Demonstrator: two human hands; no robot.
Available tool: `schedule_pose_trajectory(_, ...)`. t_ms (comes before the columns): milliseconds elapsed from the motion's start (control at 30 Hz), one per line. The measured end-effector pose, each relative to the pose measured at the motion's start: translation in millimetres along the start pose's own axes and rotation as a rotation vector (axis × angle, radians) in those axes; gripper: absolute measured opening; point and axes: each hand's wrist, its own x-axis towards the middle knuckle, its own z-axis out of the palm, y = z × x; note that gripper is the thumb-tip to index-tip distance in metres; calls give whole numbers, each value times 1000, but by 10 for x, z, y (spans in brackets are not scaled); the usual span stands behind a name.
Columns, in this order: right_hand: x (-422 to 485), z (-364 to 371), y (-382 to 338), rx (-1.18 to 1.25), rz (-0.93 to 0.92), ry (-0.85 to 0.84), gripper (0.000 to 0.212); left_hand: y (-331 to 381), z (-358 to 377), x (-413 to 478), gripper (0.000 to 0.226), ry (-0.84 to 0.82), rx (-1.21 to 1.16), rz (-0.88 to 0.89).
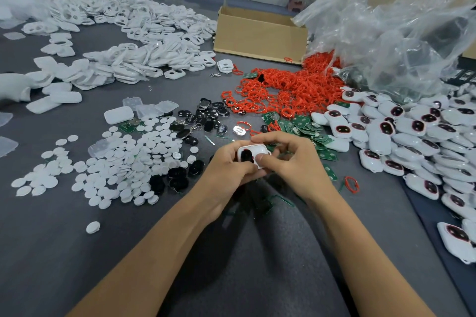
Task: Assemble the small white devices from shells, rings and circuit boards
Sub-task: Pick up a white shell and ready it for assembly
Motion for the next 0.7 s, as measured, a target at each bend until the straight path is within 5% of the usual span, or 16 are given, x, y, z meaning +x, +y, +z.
schedule_pose_trajectory(700,-18,14,-14,245,118,-113,28,75,-17,-35,23,-11,-194,-23)
